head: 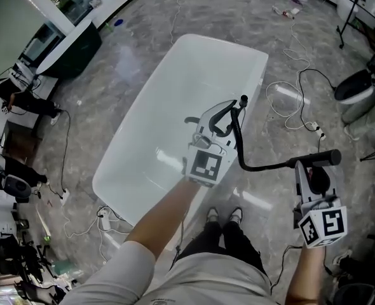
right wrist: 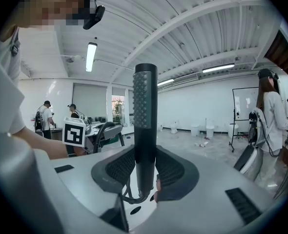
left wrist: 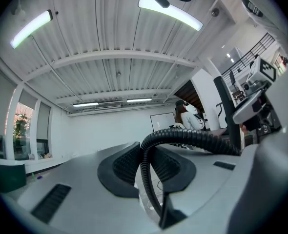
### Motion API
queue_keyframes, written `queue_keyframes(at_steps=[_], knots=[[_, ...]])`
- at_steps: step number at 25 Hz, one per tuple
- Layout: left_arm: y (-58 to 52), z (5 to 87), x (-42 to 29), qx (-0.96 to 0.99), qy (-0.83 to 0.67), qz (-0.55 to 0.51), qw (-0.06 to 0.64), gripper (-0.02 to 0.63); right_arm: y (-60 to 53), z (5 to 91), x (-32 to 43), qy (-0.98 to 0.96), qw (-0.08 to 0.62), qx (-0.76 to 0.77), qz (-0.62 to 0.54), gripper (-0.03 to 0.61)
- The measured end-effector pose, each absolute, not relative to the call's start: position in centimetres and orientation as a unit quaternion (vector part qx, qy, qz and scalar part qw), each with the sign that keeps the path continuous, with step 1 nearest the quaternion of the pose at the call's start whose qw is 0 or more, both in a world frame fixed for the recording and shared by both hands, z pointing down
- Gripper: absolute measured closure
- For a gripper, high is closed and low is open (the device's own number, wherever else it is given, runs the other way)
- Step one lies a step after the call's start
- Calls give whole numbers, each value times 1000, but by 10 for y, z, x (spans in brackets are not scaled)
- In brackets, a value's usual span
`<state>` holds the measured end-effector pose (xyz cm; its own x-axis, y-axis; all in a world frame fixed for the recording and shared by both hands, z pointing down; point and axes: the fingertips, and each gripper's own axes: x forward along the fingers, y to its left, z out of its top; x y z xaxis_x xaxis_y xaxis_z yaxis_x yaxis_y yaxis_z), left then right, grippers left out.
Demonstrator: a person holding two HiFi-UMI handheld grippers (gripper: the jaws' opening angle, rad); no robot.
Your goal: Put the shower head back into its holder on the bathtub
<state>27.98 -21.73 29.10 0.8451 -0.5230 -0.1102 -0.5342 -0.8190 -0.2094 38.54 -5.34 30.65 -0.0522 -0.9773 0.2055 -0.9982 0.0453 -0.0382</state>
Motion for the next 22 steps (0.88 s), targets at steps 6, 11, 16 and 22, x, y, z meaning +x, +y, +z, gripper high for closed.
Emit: queue_keyframes(at_steps=[6,11,16,22], knots=[[-228,332,256,-952,289,-5,104,552,-62,319,367,-721,73,683,93,448],[-237,352,233,-946,301,-31,119,552,-69,323,348,-725,76,677,96,448],[-233,381,217,-947,294,-64,109,552,-71,331,339,-724,78,678,100,448],[-207,417,183,-952,277,-100,89,552,-71,332,335,-711,76,691,103,448]])
